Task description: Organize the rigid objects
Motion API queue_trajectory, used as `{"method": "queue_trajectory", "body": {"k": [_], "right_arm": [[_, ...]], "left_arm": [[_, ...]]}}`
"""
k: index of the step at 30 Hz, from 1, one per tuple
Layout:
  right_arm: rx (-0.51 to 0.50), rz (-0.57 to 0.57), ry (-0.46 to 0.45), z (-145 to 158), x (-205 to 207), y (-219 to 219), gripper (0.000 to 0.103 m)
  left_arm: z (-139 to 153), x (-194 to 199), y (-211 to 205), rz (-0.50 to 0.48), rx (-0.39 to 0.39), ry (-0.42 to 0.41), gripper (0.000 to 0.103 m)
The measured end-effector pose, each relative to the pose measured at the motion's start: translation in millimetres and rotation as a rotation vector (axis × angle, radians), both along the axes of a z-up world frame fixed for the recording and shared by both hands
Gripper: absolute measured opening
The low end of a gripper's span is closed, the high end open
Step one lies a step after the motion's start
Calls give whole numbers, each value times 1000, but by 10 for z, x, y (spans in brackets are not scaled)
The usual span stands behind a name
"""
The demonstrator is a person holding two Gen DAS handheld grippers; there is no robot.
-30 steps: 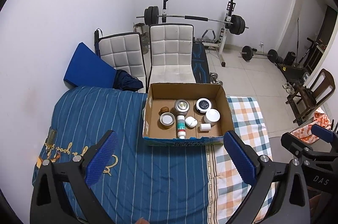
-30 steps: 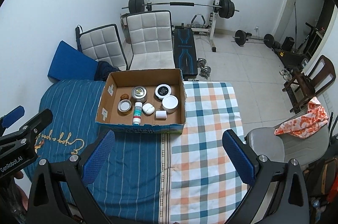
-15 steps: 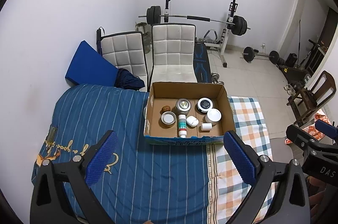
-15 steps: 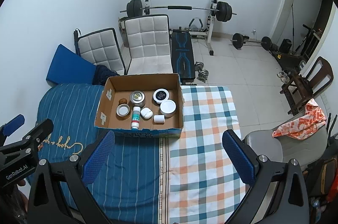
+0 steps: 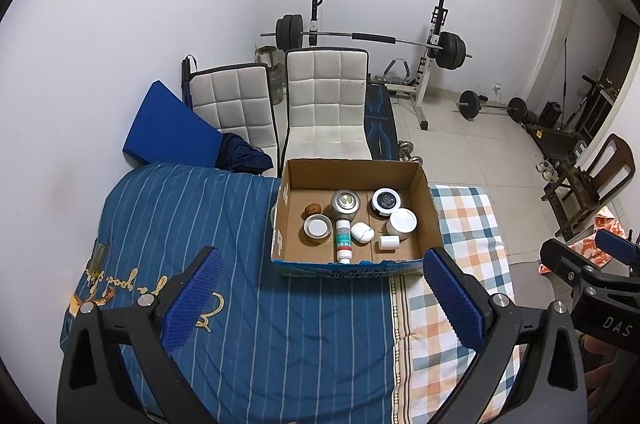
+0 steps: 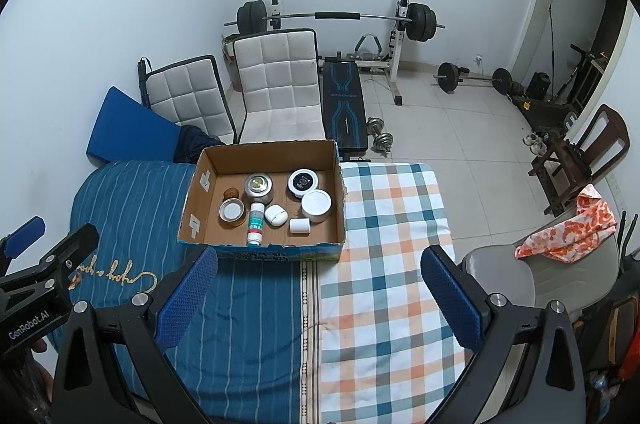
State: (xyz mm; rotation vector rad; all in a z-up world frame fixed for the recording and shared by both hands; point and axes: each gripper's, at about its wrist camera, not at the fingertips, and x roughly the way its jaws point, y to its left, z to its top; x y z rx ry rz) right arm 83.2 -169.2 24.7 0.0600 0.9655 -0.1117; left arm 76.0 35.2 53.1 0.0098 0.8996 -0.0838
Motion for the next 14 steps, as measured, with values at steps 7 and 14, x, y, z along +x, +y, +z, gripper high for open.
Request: {"method": "queue_trajectory", "body": {"k": [7,14], "right_arm": [[-2,-9,-2,15,-25,-6,103],[-4,-18,-4,17,-52,-17,103]], "left_arm": [[11,-12,-16,-5,-2,-5,103],[42,-36,-10,-10,-12,-23,103]]}}
